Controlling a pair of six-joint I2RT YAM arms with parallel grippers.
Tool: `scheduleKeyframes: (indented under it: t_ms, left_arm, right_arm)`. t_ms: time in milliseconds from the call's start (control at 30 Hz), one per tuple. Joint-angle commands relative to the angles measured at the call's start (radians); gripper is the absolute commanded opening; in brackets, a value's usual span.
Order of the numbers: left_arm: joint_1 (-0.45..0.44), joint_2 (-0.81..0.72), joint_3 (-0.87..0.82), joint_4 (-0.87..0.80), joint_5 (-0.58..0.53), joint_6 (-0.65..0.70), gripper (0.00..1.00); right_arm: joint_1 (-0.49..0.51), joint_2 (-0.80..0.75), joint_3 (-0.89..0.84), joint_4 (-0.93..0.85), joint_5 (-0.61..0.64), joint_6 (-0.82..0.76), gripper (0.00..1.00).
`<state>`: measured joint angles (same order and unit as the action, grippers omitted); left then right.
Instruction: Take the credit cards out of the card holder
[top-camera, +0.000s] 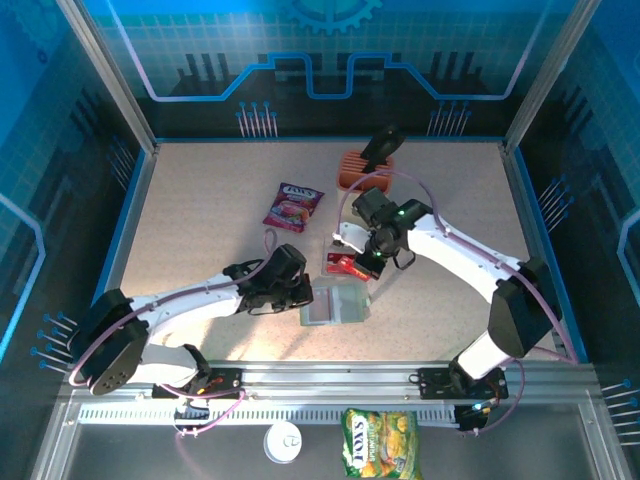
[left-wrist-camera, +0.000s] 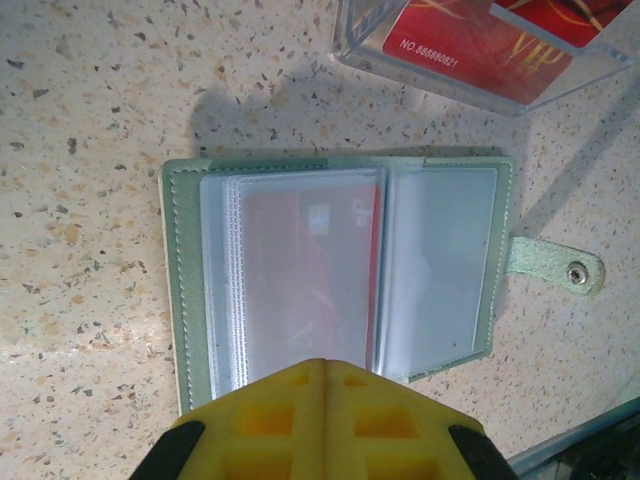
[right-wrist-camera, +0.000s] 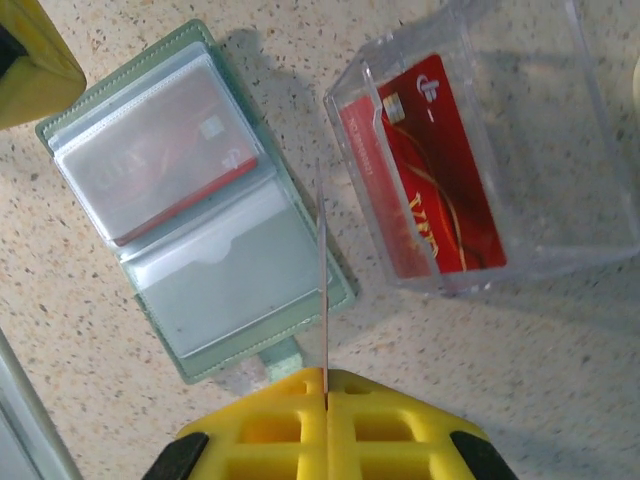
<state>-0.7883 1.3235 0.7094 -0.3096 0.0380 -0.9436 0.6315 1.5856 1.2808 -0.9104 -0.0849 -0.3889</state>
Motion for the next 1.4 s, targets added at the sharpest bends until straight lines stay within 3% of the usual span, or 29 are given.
scheduleKeyframes:
  t_ms: [0, 267, 567, 967, 1367]
  left_arm:
    - [0.004, -0.033, -0.029, -0.009, -0.027, -0.026, 0.04]
    - [0.003, -0.072, -0.067, 0.011, -0.036, -0.054, 0.04]
    - [0.010, -0.091, -0.062, -0.017, -0.043, -0.044, 0.04]
    - [0.014, -0.095, -0.078, 0.001, -0.039, -0.049, 0.04]
    - [0.025, -0.100, -0.099, 0.015, -0.030, -0.051, 0.05]
  right_arm:
    - [-0.018, 0.068, 0.078, -0.095, 0.014, -0.163, 0.00]
    - [-0.028, 0.245, 0.314, -0.217, 0.023, -0.264, 0.00]
    - [-0.053, 0.368, 0.447, -0.270, 0.033, -0.312, 0.00]
    - [-0.055, 0.469, 0.474, -0.269, -0.018, -0.330, 0.00]
    - [-0.053, 0.435, 0.428, -0.240, 0.021, -0.270, 0.15]
